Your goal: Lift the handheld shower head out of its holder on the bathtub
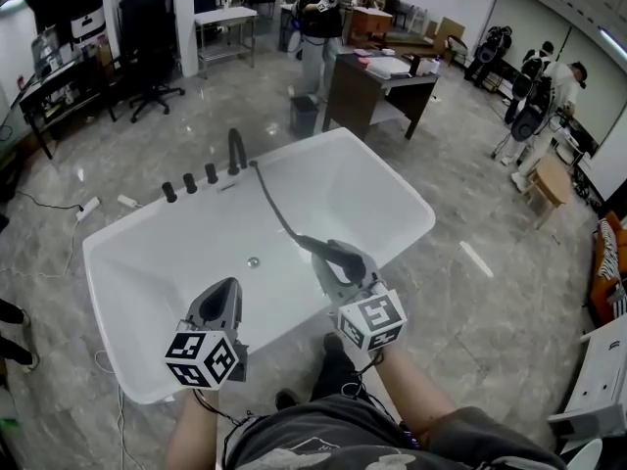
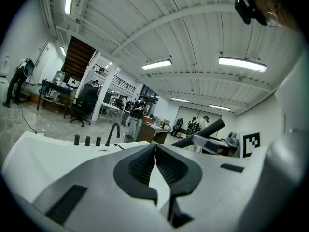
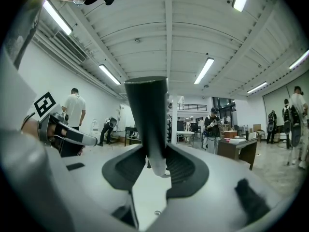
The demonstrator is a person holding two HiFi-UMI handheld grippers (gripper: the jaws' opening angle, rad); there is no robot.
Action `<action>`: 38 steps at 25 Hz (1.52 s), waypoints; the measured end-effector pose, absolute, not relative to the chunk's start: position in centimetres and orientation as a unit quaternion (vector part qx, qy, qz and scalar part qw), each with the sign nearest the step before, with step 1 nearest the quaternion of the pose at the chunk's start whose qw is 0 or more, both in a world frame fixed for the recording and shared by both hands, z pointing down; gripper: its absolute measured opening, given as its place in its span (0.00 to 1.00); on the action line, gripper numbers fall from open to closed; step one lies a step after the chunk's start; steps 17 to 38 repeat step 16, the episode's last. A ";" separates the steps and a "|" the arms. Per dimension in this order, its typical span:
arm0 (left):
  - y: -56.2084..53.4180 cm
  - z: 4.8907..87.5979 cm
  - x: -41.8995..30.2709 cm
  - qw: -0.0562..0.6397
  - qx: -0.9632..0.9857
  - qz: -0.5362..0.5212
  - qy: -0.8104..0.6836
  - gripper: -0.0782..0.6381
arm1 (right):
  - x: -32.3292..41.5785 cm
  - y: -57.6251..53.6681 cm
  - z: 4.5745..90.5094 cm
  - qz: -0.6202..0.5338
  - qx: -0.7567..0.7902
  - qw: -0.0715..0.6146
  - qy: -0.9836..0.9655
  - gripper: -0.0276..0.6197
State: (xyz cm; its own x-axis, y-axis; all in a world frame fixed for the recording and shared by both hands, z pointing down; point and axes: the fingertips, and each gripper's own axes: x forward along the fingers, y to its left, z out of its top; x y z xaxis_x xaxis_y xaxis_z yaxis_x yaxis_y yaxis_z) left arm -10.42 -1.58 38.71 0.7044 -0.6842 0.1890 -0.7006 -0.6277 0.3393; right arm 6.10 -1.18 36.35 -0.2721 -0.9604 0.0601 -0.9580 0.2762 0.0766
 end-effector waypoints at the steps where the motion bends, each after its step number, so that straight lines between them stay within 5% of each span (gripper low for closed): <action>1: -1.5 38.8 -10.5 0.196 0.902 0.021 -0.384 0.13 | 6.0 -1.2 36.5 -0.012 0.602 0.047 -0.797 0.26; 38: -1.4 38.4 -10.1 0.199 0.900 0.017 -0.388 0.13 | 6.4 -1.4 37.1 -0.003 0.606 0.045 -0.794 0.26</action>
